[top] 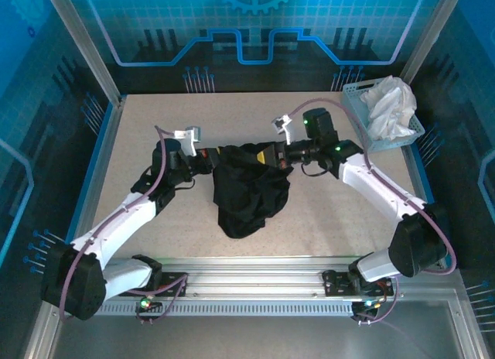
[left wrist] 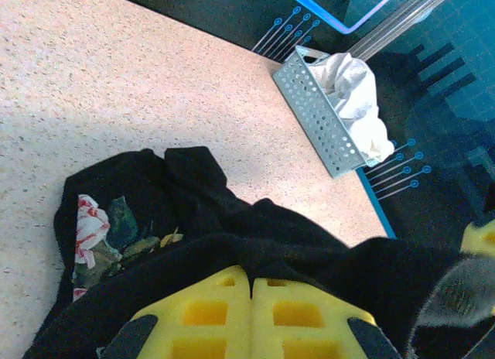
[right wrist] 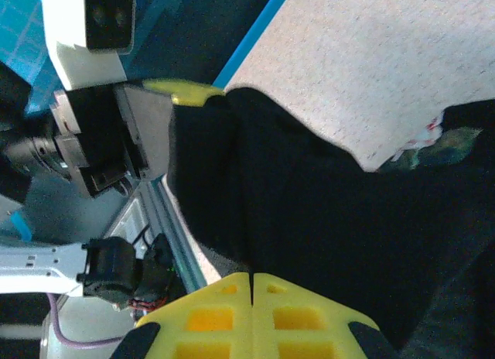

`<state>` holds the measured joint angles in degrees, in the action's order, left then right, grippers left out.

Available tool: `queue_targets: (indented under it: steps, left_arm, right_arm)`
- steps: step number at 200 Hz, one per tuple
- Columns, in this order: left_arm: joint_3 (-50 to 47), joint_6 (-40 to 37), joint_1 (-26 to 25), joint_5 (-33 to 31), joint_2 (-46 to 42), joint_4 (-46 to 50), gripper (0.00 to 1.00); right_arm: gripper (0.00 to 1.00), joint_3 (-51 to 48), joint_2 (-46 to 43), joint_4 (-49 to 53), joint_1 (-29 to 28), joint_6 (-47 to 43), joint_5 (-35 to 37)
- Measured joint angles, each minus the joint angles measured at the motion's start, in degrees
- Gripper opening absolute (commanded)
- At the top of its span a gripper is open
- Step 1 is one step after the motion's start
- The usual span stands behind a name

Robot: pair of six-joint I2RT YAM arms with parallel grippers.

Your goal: Fold the inside-out t-shirt

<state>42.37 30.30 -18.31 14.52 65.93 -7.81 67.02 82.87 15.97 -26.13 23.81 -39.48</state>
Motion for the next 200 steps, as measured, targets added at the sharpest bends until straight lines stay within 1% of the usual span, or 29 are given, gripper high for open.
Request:
queue_targets:
  steps: [17,45,82,119,158,183,200]
  left_arm:
    - [0.6,-0.7,0.2,-1.8,0.1,3.3,0.00]
    - [0.5,-0.7,0.5,-3.2,0.2,7.6,0.16]
    - [-1.2,-0.1,0.6,-3.1,-0.9,9.6,0.36]
    - [-6.3,1.4,0.6,-2.1,-5.9,11.9,0.48]
    - [-11.4,3.3,-0.3,2.5,-10.5,10.4,0.56]
    - [-12.0,3.7,-2.1,4.9,-9.8,7.2,0.56]
    - [-11.9,3.8,-3.1,6.2,-7.2,4.1,0.54]
  right_arm:
    - [0.00,-2.4,0.3,-3.0,-1.6,2.3,0.6]
    - [0.00,-3.7,0.4,-7.0,-2.2,4.7,3.9]
    - [0.00,-3.7,0.4,-8.6,-2.1,4.9,8.9]
    - [0.00,-3.9,0.4,-9.1,-1.9,4.7,12.3]
    - [0.00,-4.3,0.4,-10.5,-1.9,4.7,13.1]
    - [0.00,-4.3,0.8,-11.5,-1.9,4.7,13.1]
    - [0.00,-4.3,1.0,-11.6,-1.9,4.7,13.1]
